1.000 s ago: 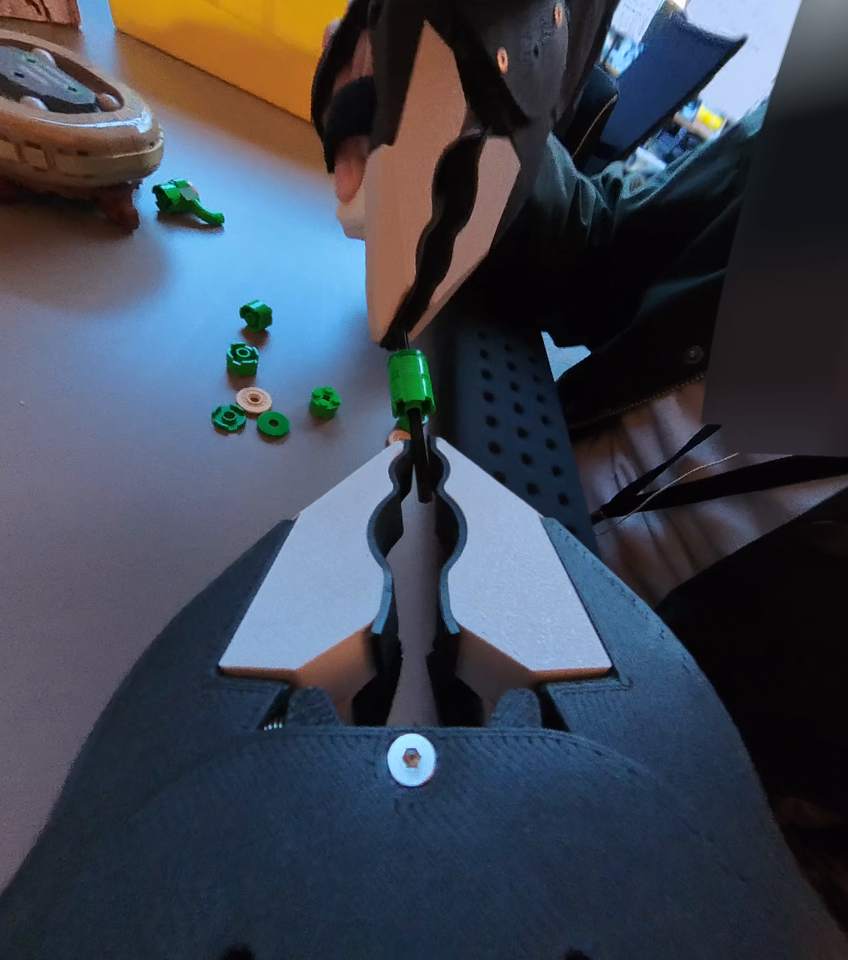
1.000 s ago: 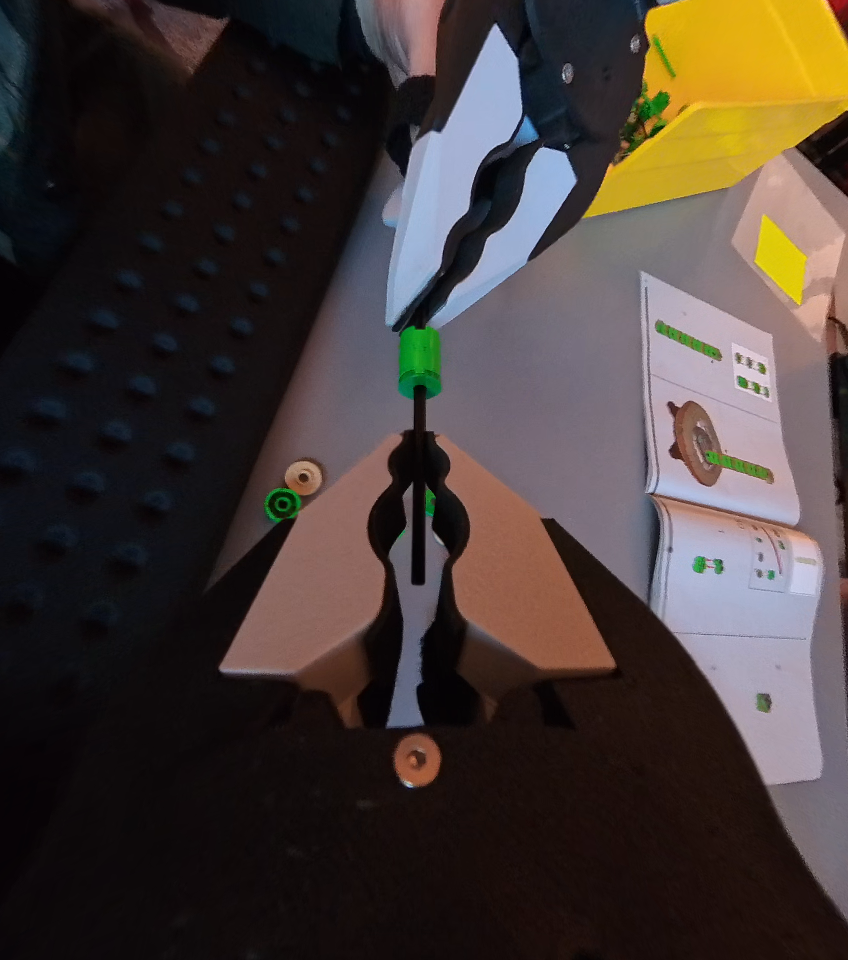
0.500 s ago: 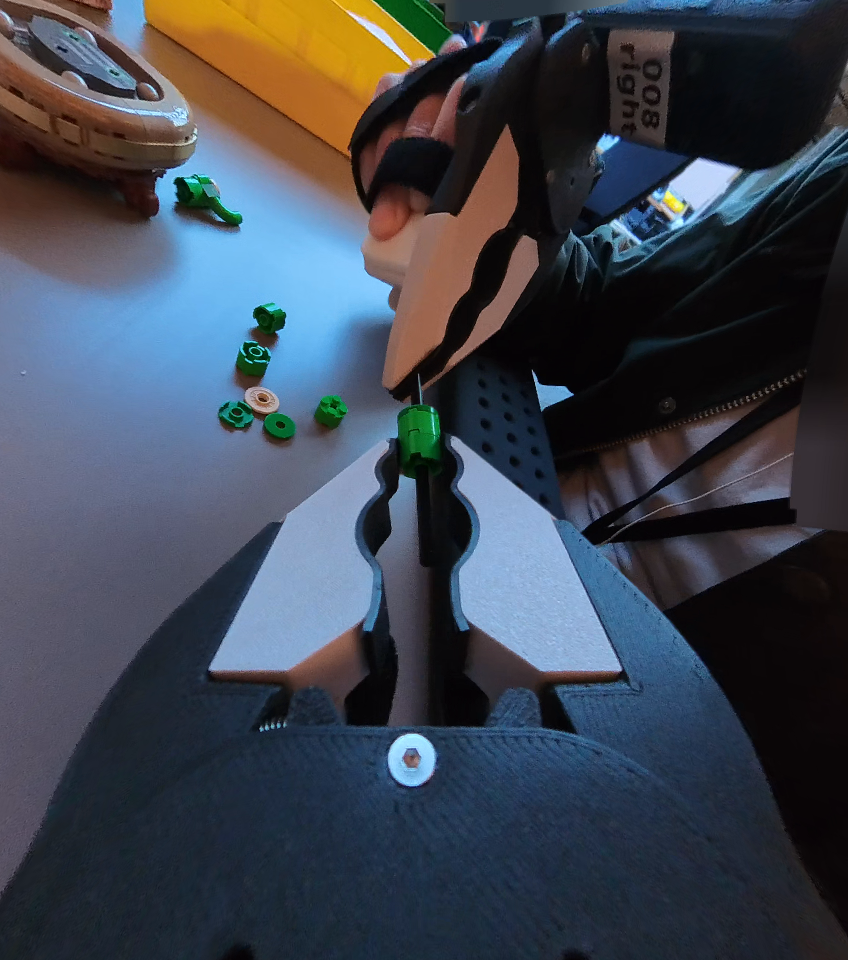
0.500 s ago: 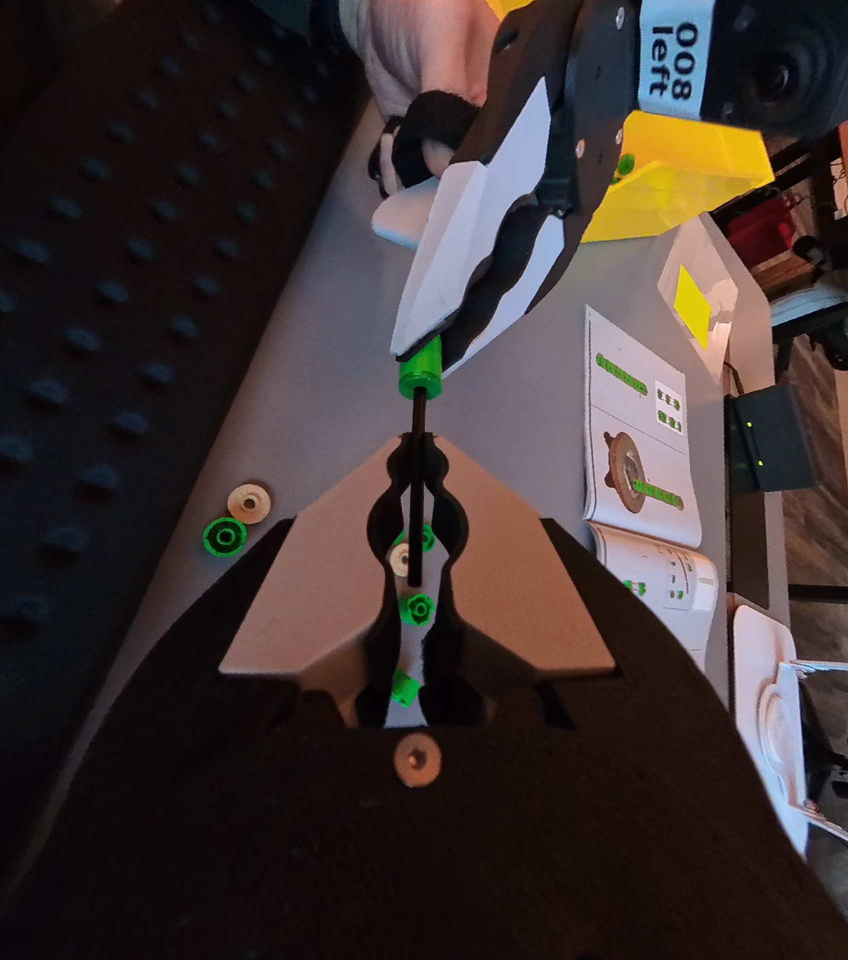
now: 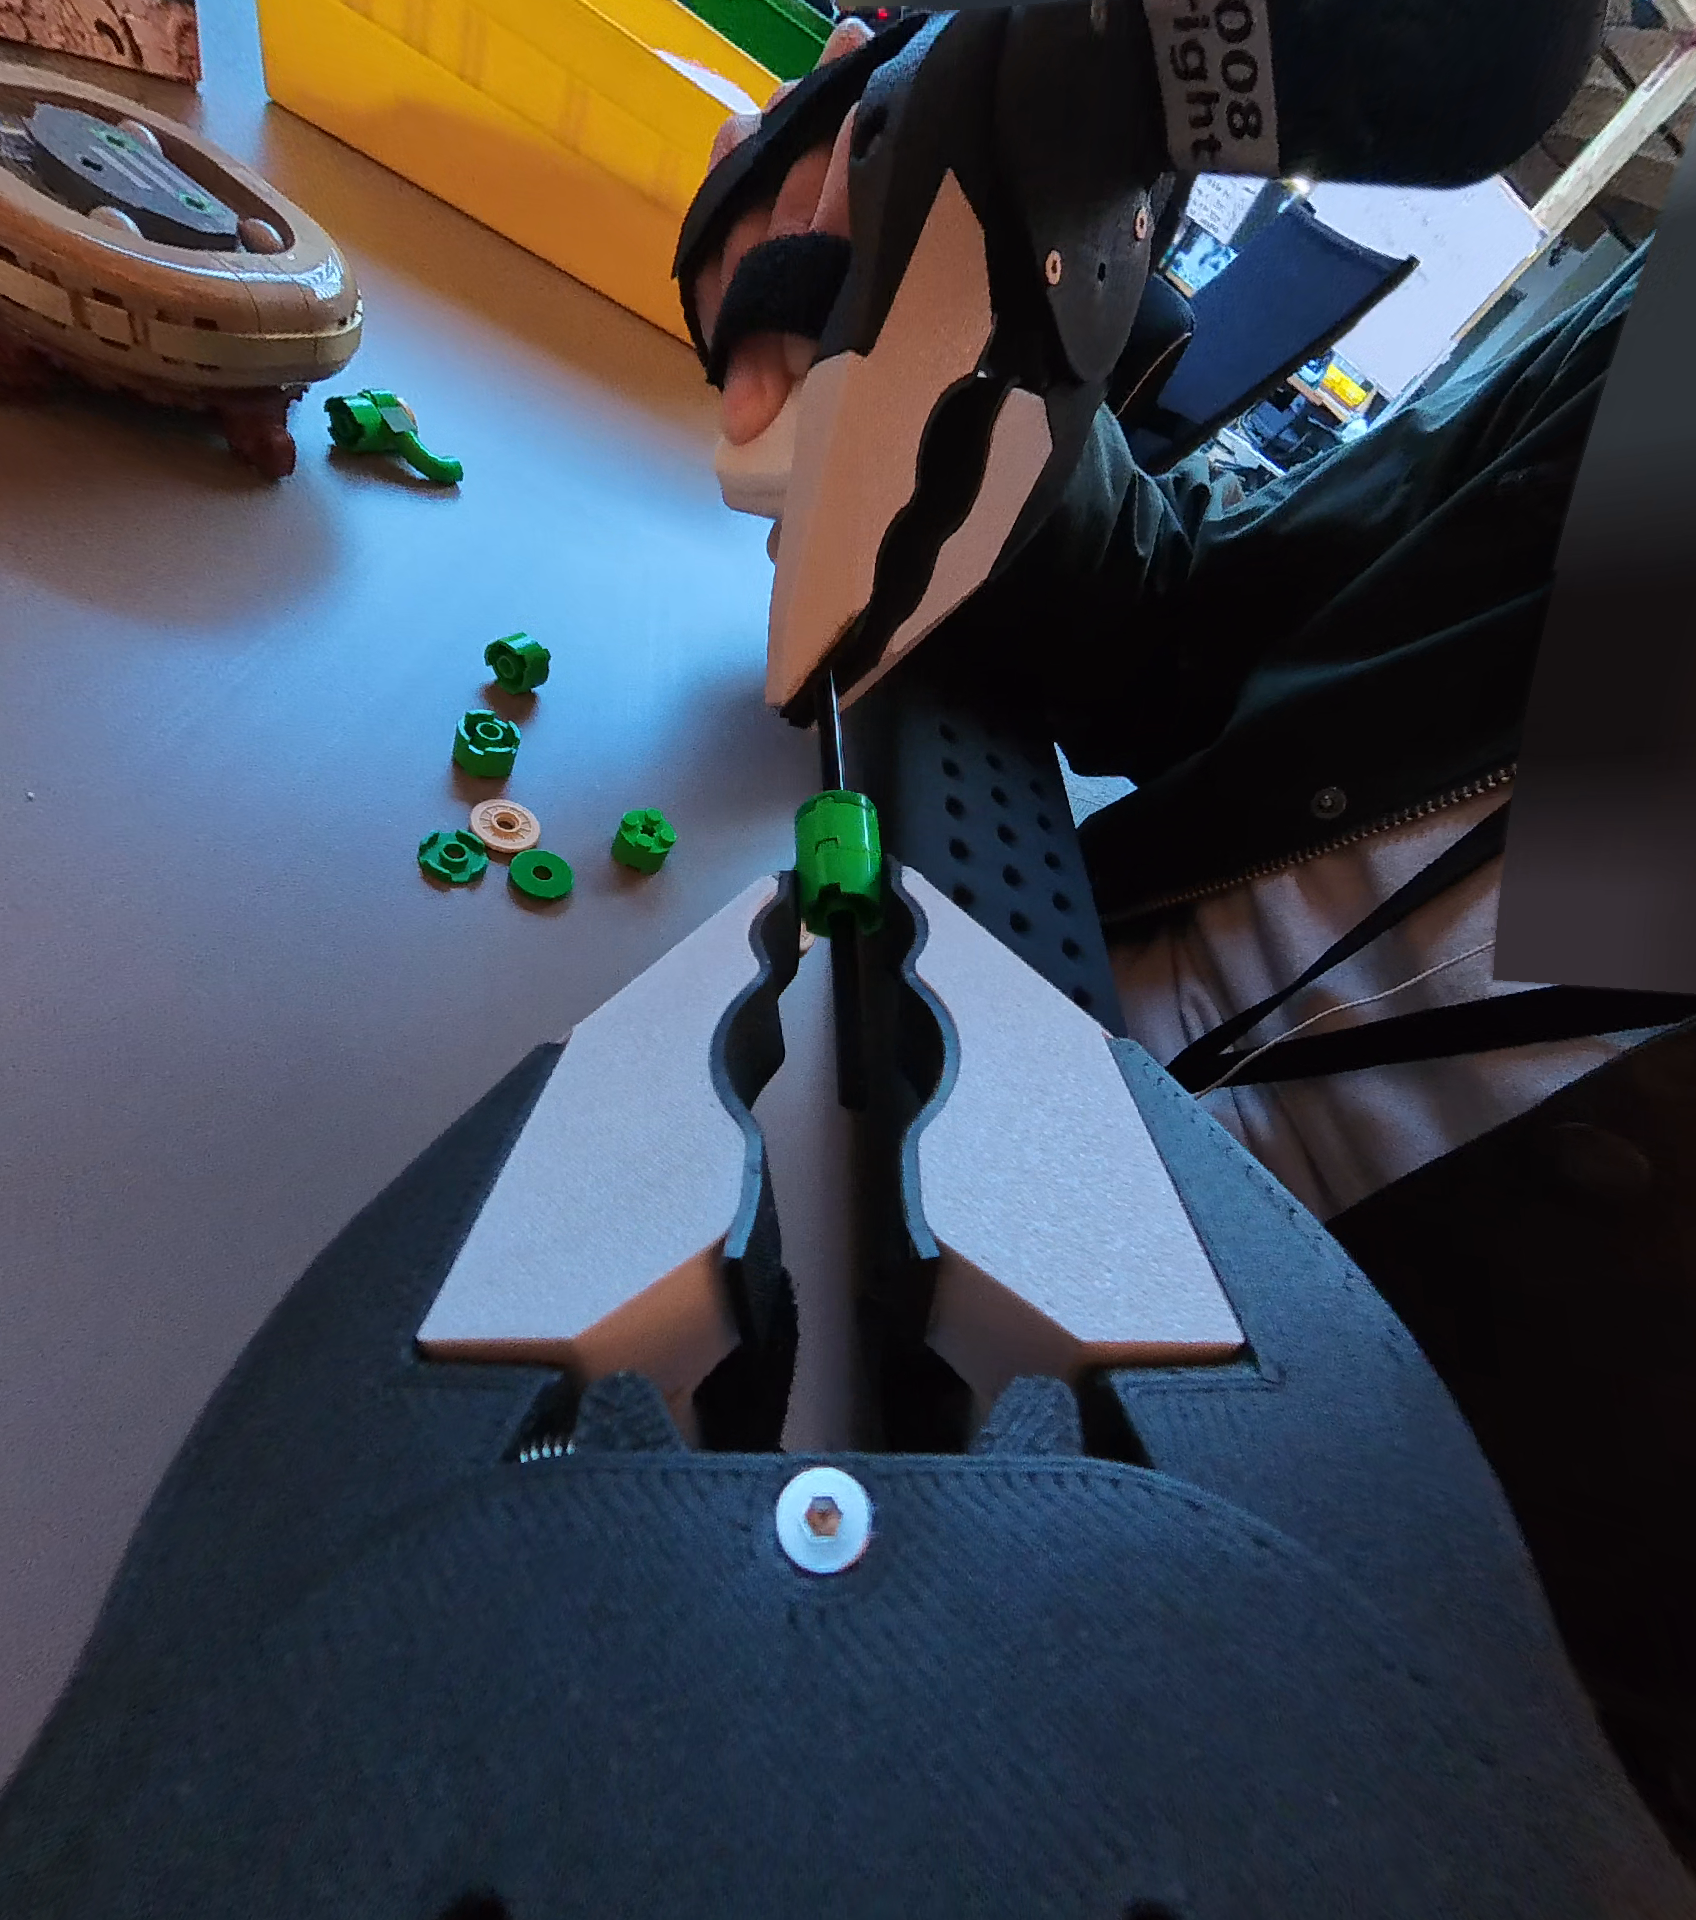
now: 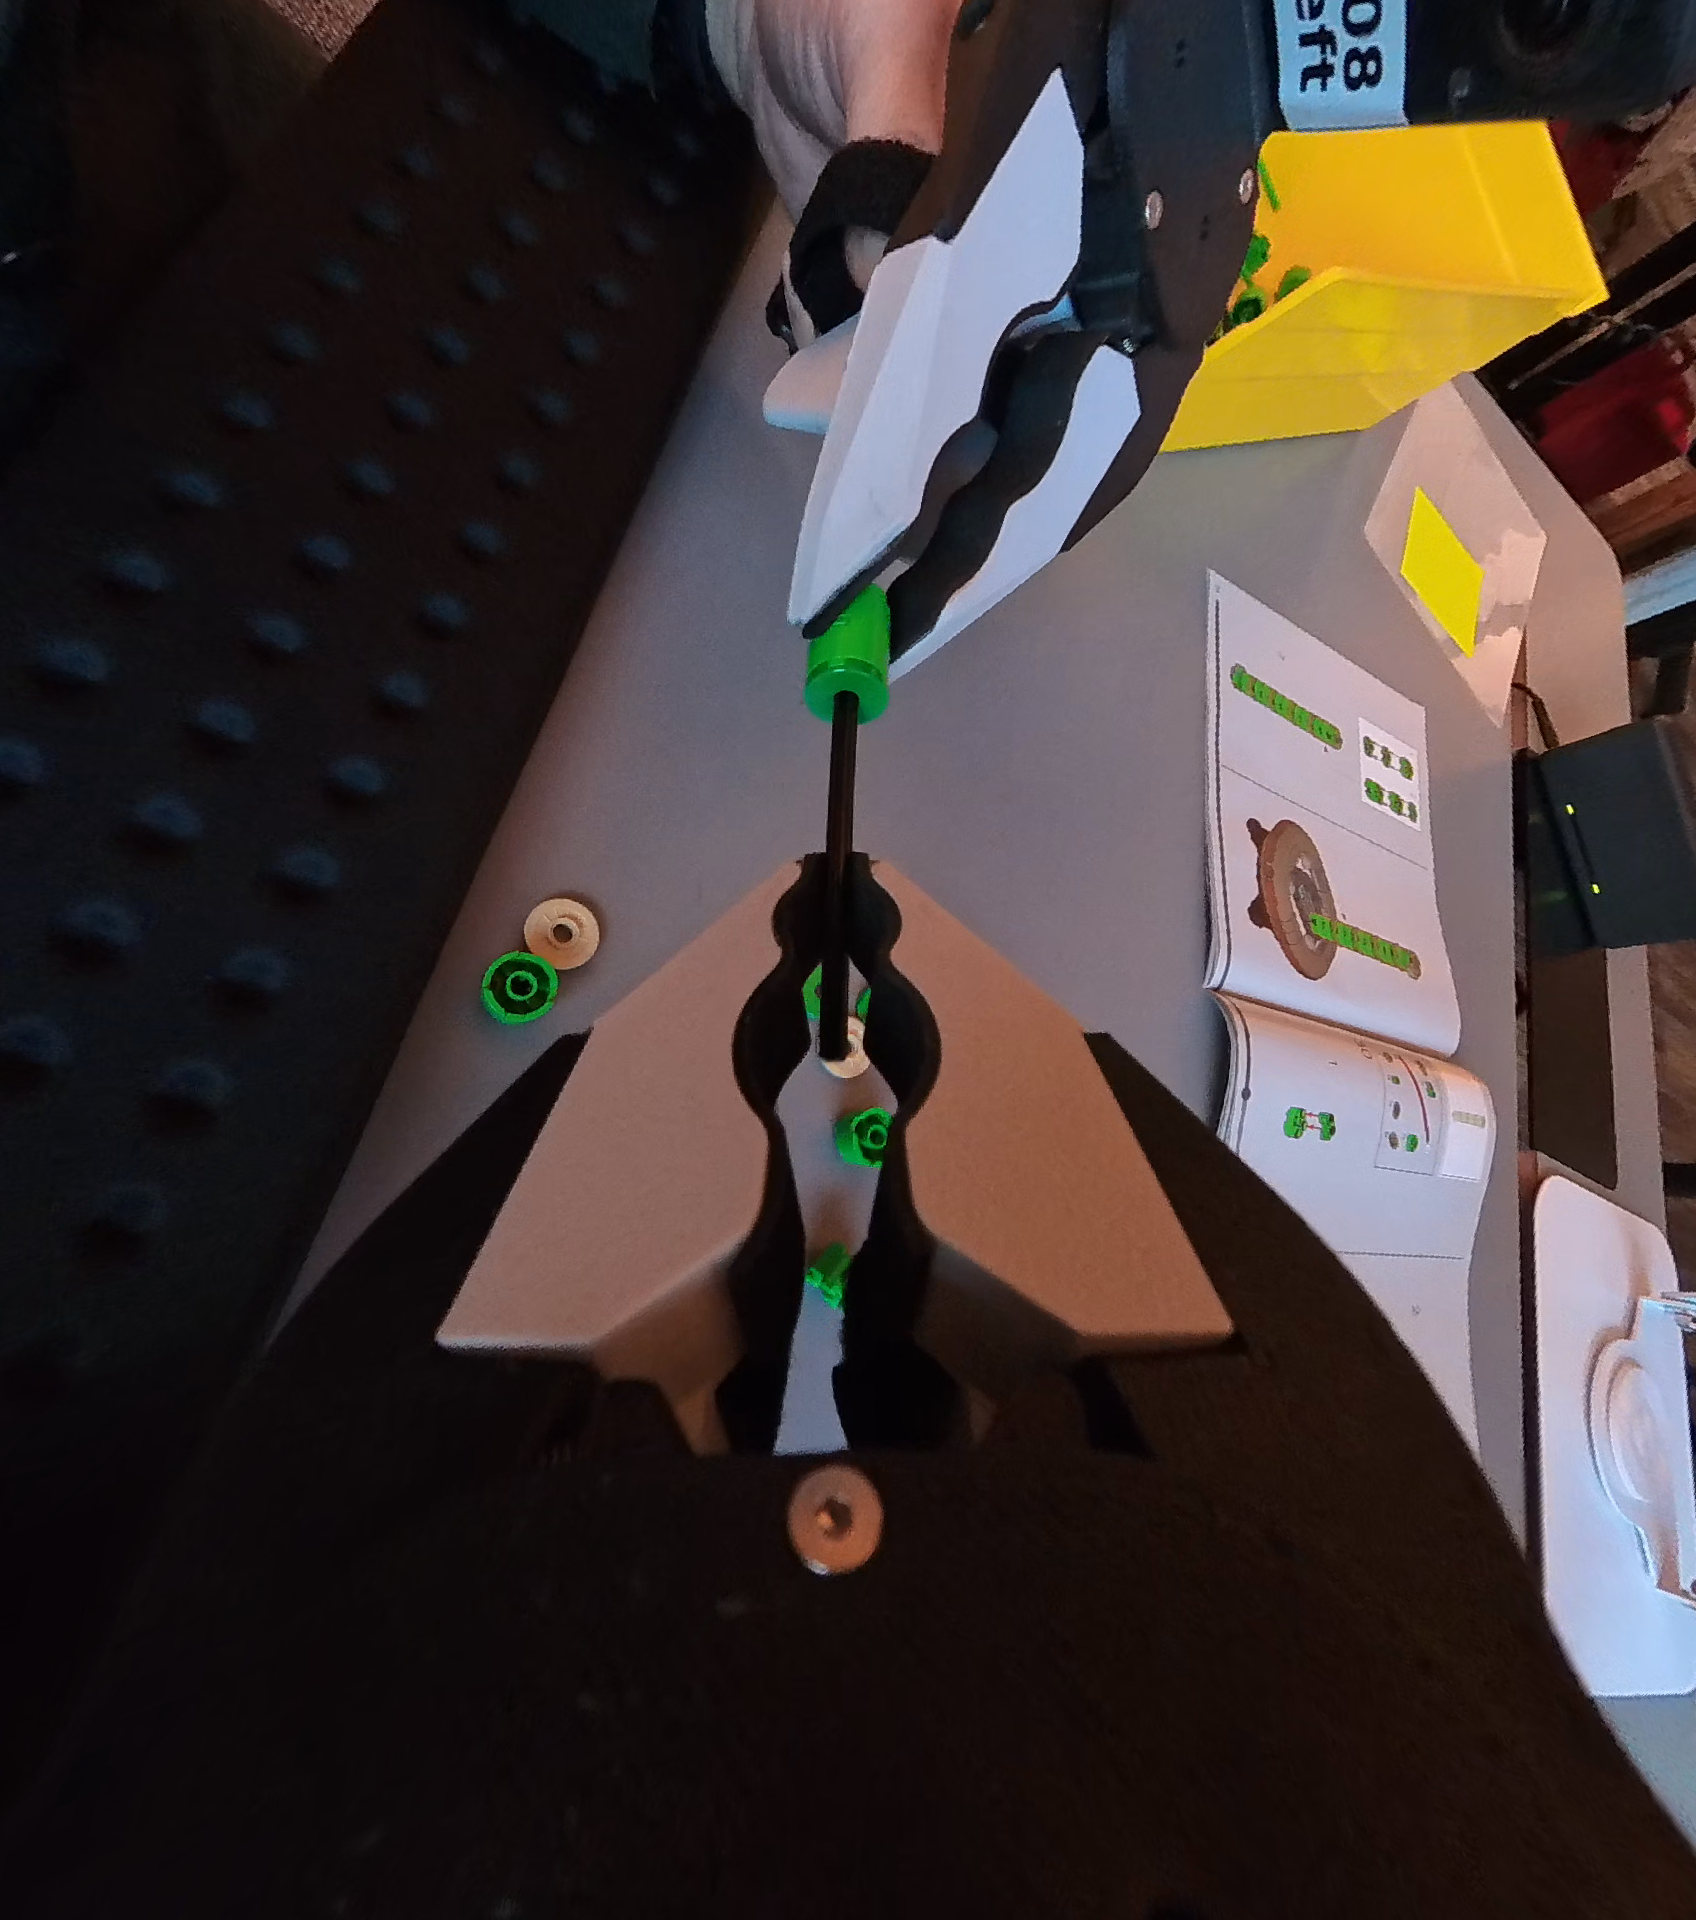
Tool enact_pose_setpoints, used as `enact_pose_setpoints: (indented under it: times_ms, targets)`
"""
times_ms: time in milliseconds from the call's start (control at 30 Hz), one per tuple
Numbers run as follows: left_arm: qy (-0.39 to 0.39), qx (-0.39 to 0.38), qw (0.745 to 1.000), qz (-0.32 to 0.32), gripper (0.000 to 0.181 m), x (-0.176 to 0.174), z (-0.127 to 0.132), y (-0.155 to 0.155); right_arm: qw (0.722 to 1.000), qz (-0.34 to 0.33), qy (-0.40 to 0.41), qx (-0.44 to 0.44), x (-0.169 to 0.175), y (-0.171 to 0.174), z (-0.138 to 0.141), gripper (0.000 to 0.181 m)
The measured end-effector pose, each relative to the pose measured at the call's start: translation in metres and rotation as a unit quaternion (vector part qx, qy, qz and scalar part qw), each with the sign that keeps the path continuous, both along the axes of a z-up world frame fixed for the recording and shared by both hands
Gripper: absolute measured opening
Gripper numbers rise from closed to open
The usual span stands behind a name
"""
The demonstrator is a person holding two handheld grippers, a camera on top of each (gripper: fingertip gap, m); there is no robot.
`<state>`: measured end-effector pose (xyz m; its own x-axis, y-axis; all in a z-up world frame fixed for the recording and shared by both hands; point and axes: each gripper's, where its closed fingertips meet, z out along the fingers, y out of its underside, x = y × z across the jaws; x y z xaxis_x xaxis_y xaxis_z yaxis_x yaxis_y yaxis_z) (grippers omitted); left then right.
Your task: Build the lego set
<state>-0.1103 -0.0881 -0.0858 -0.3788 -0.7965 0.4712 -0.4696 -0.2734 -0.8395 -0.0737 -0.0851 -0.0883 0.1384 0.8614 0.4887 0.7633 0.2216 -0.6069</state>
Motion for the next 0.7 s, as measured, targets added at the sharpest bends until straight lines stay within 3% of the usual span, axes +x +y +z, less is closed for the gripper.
enact_pose_setpoints:
  times_ms: [33,367,500,600,700]
  targets:
    - [0.0,0.001,1.0,-0.001,0.015,0.0,0.0,0.0,1.0,0.0,0.0,-0.001,0.001,0.0,0.0,0.004]
    - [-0.011,-0.002,1.0,-0.003,0.014,-0.002,0.005,-0.001,1.0,-0.001,0.015,-0.011,0.009,-0.004,0.007,0.004]
    - [-0.01,0.061,0.998,-0.005,0.014,-0.003,-0.005,-0.004,1.0,0.002,0.011,-0.017,0.011,-0.004,0.002,0.003]
    - [-0.012,0.105,0.994,0.019,0.043,0.0,-0.01,0.0,1.0,-0.007,0.006,-0.021,0.014,0.0,-0.002,0.003]
    - [0.002,0.081,0.997,0.018,0.045,0.003,-0.011,-0.001,1.0,0.001,0.013,-0.021,0.008,0.0,-0.002,0.002]
